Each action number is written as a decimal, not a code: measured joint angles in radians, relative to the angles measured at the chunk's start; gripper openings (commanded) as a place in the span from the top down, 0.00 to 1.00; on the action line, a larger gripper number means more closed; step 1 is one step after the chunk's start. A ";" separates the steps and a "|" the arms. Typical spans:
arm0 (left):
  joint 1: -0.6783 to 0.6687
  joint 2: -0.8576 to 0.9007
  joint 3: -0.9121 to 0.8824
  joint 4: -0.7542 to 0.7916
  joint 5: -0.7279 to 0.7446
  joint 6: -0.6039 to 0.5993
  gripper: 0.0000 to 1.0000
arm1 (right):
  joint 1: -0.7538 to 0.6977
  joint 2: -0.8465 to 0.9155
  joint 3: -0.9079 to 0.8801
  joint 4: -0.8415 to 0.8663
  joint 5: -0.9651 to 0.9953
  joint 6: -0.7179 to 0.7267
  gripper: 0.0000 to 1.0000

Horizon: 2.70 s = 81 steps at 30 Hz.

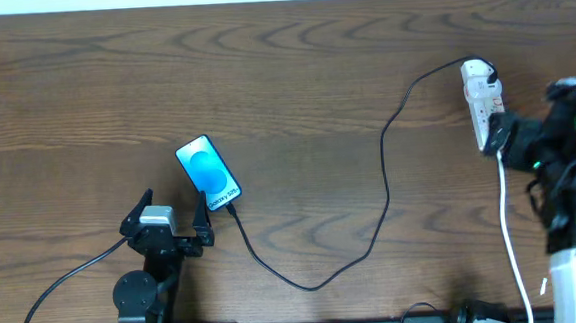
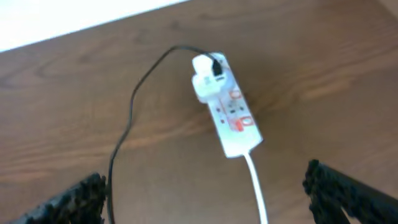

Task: Plug charger to phone and switch on socket

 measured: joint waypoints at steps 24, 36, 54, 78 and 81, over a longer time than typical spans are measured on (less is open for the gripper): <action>0.000 0.000 0.001 -0.002 0.000 0.000 0.08 | 0.075 -0.711 -0.840 0.532 -0.096 0.003 0.01; 0.000 0.000 0.001 -0.002 0.000 0.000 0.08 | 0.128 -0.950 -0.924 0.539 0.056 0.003 0.01; 0.000 0.000 0.001 -0.002 0.000 0.000 0.09 | 0.140 -0.951 -0.924 0.541 0.123 -0.073 0.01; 0.000 0.000 0.001 -0.002 0.000 0.000 0.09 | 0.283 -0.951 -0.946 0.589 0.236 -0.008 0.01; 0.000 0.000 0.001 -0.002 0.000 0.000 0.08 | 0.283 -0.951 -0.946 0.589 0.238 0.004 0.01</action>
